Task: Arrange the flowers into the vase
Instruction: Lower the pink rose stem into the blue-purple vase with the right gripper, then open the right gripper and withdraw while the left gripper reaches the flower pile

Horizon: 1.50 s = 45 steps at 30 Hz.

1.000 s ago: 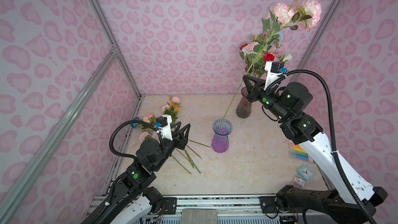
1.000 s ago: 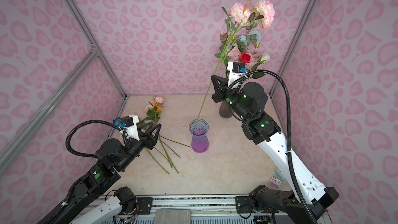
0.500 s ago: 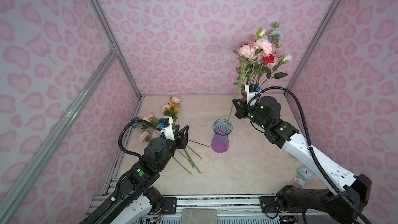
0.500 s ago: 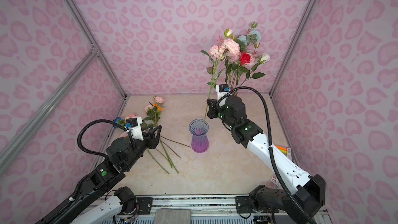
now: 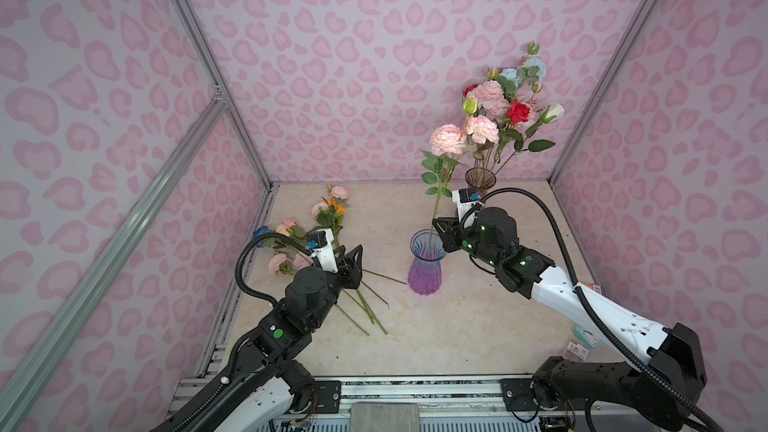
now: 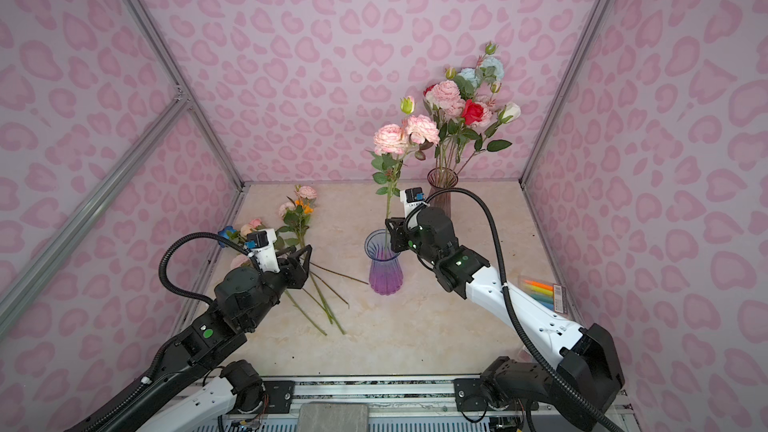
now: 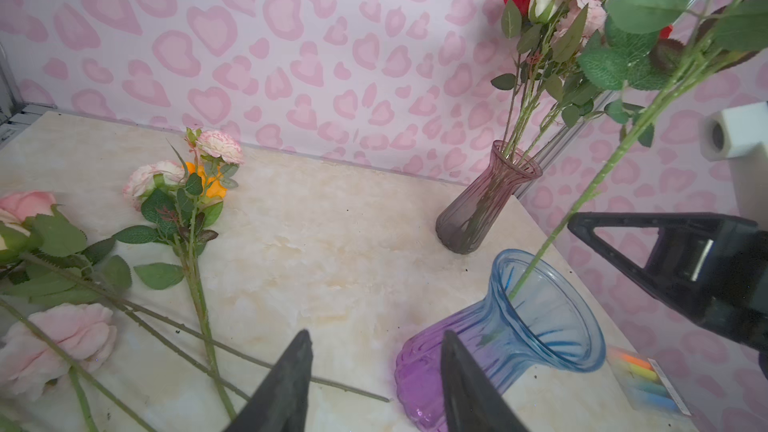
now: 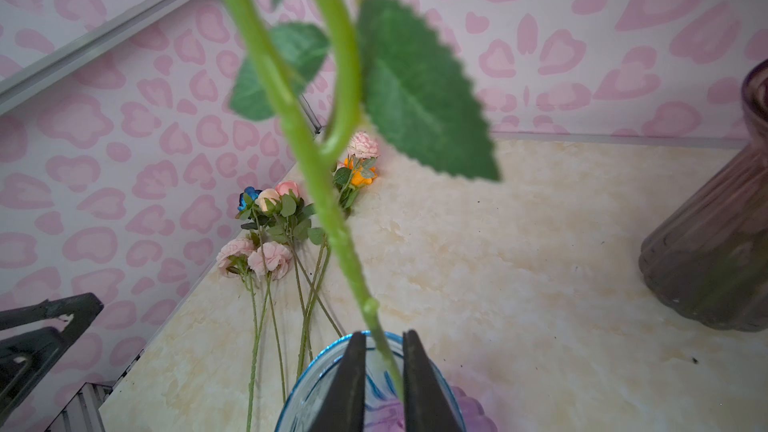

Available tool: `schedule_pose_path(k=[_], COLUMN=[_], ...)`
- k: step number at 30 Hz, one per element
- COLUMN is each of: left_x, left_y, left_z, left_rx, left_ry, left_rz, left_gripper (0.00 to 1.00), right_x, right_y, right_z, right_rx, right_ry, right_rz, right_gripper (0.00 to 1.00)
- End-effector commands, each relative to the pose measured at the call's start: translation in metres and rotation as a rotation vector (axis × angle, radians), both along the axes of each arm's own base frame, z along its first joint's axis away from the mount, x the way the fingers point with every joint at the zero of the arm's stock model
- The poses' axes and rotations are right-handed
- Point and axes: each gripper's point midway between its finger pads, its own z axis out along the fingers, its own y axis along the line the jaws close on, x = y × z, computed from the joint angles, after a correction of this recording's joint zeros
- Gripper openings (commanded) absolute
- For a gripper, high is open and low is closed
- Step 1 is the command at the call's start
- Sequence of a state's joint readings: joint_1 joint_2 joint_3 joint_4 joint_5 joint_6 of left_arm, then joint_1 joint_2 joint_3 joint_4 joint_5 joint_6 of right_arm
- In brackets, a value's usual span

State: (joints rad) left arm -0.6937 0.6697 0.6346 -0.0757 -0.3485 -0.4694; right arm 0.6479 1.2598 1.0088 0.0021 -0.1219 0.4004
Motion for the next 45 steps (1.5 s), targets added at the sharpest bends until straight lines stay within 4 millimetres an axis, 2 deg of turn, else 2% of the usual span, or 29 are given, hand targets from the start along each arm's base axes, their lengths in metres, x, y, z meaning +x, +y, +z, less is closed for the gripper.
schedule_pose_path(k=[1, 15, 19, 25, 31, 35, 39, 45], left_x=[0.003, 0.018, 0.031, 0.062, 0.084, 0.083, 0.077, 0.069], left_y=[0.002, -0.002, 0.009, 0.03, 0.059, 0.09, 0.108, 0.113], left_z=[0.003, -0.013, -0.029, -0.078, -0.138, -0.168, -0.177, -0.215], left_rx=[-0.012, 0.015, 0.054, 0.068, 0.001, -0.059, 0.009, 0.082], left_ry=[-0.007, 0.038, 0.09, 0.294, 0.532, 0.642, 0.683, 0.818], left_rz=[0.02, 0.064, 0.177, 0.318, 0.449, 0.579, 0.663, 0.697], left_gripper=[0.51, 0.5, 0.5, 0.47, 0.42, 0.38, 0.38, 0.26], right_x=[0.001, -0.022, -0.031, -0.044, -0.052, -0.057, -0.06, -0.059], right_y=[-0.002, -0.015, -0.021, -0.032, -0.044, -0.049, -0.05, -0.05], right_z=[0.007, 0.015, 0.025, 0.04, 0.036, 0.031, 0.026, 0.023], right_rx=[0.018, 0.041, 0.049, 0.056, 0.031, 0.024, 0.021, 0.015], right_ry=[-0.021, -0.044, -0.072, -0.116, -0.126, -0.124, -0.12, -0.122], right_rz=[-0.015, -0.013, -0.014, -0.023, -0.042, -0.044, -0.04, -0.038], right_gripper=[0.21, 0.22, 0.21, 0.2, 0.18, 0.17, 0.17, 0.16])
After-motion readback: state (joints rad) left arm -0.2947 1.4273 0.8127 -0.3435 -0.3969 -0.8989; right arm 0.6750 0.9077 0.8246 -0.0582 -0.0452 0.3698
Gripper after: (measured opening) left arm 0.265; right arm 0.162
